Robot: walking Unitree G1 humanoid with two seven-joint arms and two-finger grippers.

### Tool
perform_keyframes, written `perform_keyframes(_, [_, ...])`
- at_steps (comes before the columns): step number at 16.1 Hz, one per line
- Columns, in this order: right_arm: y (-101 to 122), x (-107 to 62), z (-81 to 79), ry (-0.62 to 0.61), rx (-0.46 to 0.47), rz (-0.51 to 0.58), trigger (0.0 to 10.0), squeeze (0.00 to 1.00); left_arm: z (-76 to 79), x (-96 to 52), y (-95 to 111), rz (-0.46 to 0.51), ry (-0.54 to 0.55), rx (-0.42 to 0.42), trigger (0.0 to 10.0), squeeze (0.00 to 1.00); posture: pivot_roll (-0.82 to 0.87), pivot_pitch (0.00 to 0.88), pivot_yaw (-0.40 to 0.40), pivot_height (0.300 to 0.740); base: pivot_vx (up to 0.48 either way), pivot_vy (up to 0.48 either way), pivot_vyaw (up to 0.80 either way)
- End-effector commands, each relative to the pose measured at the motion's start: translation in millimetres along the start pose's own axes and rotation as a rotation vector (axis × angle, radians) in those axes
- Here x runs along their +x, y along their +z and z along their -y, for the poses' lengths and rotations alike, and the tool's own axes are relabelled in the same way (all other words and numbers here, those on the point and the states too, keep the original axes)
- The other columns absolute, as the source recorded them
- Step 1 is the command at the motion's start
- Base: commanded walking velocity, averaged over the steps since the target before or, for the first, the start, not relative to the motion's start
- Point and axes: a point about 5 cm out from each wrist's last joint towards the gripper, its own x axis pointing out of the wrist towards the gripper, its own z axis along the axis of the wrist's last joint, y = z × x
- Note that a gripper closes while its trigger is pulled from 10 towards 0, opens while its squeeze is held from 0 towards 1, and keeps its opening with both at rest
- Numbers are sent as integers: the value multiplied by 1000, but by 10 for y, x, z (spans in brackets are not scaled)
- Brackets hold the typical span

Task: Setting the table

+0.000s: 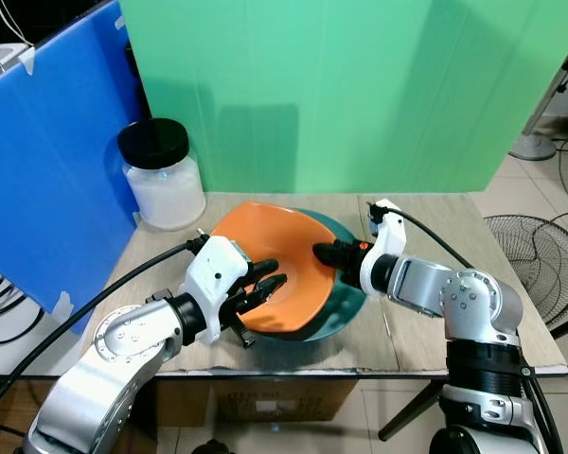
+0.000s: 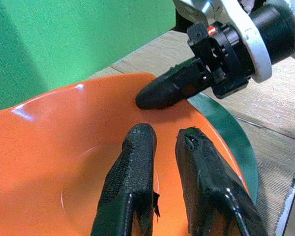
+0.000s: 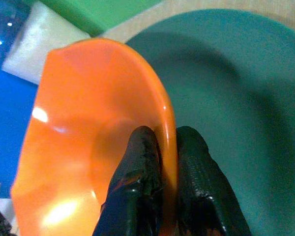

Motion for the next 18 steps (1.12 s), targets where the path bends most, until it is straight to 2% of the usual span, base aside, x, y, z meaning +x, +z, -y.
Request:
perform_keyframes(1, [11, -8, 18, -20, -1, 2, 0, 0, 11, -9, 18, 1, -2, 9, 10000, 0, 136, 0, -31, 740, 0, 0, 0])
perform_keyframes(4, [54, -52, 24, 5, 36, 39, 0, 0, 4, 9, 38, 7, 0, 11, 10000, 0, 144, 0, -31, 740, 0, 0, 0])
perform_keyframes(6, [204, -237, -23, 61, 32, 159, 0, 0, -34, -18, 68, 30, 23, 4, 10000, 0, 152, 0, -34, 740, 0, 0, 0])
perform_keyframes(8, [353, -412, -88, 86, -30, 284, 0, 0, -35, -15, 86, 37, 32, 3, 10000, 0, 151, 0, -26, 740, 0, 0, 0])
perform_keyframes(9, [424, -527, -153, 96, -124, 352, 0, 0, -31, -13, 130, 65, 30, -6, 10000, 0, 148, 0, -23, 740, 0, 0, 0])
perform_keyframes(11, [456, -678, -273, 111, -179, 448, 0, 0, -57, -11, 157, 80, 51, 0, 10000, 0, 153, 0, -23, 740, 0, 0, 0])
perform_keyframes(13, [447, -782, -317, 66, -247, 542, 0, 0, -82, 5, 215, 118, 86, 7, 10000, 0, 154, 0, -23, 740, 0, 0, 0])
perform_keyframes(14, [420, -822, -297, -7, -303, 581, 7216, 0, -106, 28, 249, 149, 139, 10, 10000, 0, 148, 0, -7, 740, 0, 0, 0])
perform_keyframes(15, [400, -856, -278, -70, -350, 619, 10000, 0, -125, 56, 288, 178, 201, 22, 10000, 0, 148, 0, -6, 740, 0, 0, -587])
perform_keyframes(17, [359, -896, -330, -98, -390, 711, 10000, 0, -175, 64, 396, 256, 321, 30, 10000, 0, 153, 0, -12, 740, 0, 0, -597])
perform_keyframes(18, [324, -880, -354, -92, -405, 718, 10000, 0, -215, 50, 414, 273, 366, 28, 10000, 0, 153, 0, -10, 740, 0, 0, -625])
